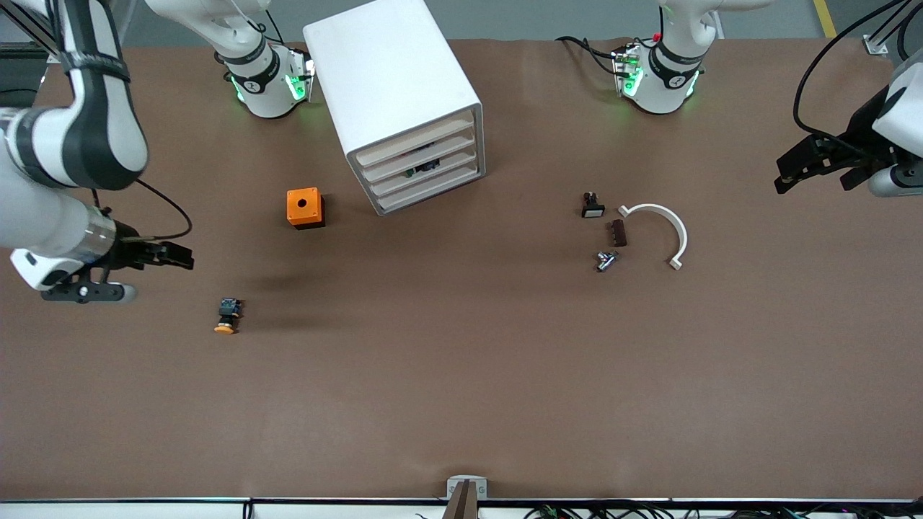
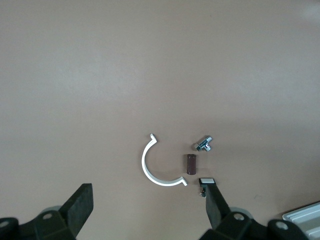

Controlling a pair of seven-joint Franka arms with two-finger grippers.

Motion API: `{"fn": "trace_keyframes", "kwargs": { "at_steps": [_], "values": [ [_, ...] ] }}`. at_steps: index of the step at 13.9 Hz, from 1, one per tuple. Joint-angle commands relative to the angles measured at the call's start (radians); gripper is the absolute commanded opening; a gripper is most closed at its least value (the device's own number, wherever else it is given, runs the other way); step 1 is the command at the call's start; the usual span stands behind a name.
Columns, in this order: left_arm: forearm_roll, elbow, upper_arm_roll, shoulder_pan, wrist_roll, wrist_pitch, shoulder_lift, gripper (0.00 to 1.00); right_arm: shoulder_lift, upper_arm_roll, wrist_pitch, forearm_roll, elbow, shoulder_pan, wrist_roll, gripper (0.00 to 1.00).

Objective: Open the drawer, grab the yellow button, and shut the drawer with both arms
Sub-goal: 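Open the right gripper and raise it away from the button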

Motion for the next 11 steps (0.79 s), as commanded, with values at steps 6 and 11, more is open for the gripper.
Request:
{"fn": "trace_keyframes", "kwargs": {
  "at_steps": [6,11],
  "values": [
    [0.01,0.016,0.006,-0.008,-0.021,-0.004,0.005,0.99,0.0,0.009,-0.269,-0.007,0.256,-0.036,-0.011,1.0],
    [0.01,0.014,0.006,-0.008,-0.021,-0.004,0.005,0.99,-0.013,0.016,-0.305,-0.009,0.287,-0.025,-0.011,1.0]
  ]
}}
